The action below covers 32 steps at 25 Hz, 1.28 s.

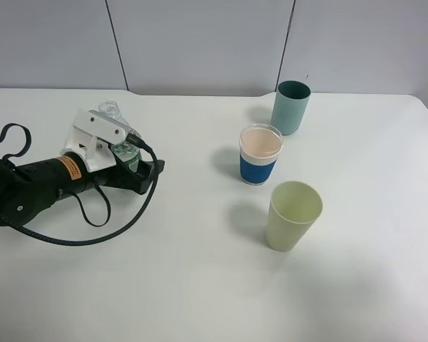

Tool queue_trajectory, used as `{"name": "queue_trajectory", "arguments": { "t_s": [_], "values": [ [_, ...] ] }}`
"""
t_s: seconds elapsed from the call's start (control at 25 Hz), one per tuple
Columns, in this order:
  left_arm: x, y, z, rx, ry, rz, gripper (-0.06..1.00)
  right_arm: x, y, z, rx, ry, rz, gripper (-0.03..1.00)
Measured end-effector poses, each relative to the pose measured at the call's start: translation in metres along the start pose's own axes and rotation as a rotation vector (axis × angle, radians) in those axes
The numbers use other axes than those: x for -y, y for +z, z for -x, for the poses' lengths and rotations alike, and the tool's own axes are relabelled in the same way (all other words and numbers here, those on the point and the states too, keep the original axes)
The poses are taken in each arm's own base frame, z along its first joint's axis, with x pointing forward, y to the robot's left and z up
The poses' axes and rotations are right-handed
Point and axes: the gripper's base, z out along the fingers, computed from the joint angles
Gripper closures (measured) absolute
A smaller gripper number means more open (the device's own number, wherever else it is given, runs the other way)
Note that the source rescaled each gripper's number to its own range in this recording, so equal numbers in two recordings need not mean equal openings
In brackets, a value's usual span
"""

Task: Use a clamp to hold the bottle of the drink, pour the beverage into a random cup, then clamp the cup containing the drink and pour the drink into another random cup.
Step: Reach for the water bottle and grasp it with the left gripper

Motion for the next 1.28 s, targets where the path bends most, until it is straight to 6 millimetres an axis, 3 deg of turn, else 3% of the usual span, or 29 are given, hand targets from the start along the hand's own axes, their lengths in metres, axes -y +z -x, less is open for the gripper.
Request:
{"name": "queue_trajectory", "arguments": {
  "t_s": [0.08,0.12,0.16,0.2,0.28,0.32,0.84,1.08,1.28],
  "values": [
    [-0.001,0.0,0.0,0.002,-0.004,0.007,-0.05,0.0,0.0,0.0,0.0,0.0,0.0,0.09],
    [-0.001,0.0,0.0,-0.001,-0.008,0.013,0.0,0.0,0.0,0.0,0.0,0.0,0.0,0.09],
    [-0.001,0.0,0.0,-0.006,-0.01,0.016,0.12,0.0,0.0,0.0,0.0,0.0,0.0,0.09],
    [-0.002,0.0,-0.001,-0.008,-0.013,0.021,0.27,0.0,0.0,0.0,0.0,0.0,0.0,0.09],
    [-0.003,0.0,-0.001,-0.013,-0.019,0.029,0.8,0.0,0.0,0.0,0.0,0.0,0.0,0.09],
    [-0.003,0.0,-0.001,-0.014,-0.019,0.03,0.94,0.0,0.0,0.0,0.0,0.0,0.0,0.09],
    [0.001,-0.002,0.003,-0.018,-0.138,0.188,0.92,0.0,0.0,0.0,0.0,0.0,0.0,0.09],
    [0.01,-0.015,0.017,-0.004,-0.239,0.417,0.92,0.0,0.0,0.0,0.0,0.0,0.0,0.09],
    [0.024,-0.014,0.036,-0.054,-0.126,0.549,0.92,0.0,0.0,0.0,0.0,0.0,0.0,0.09]
  ]
}}
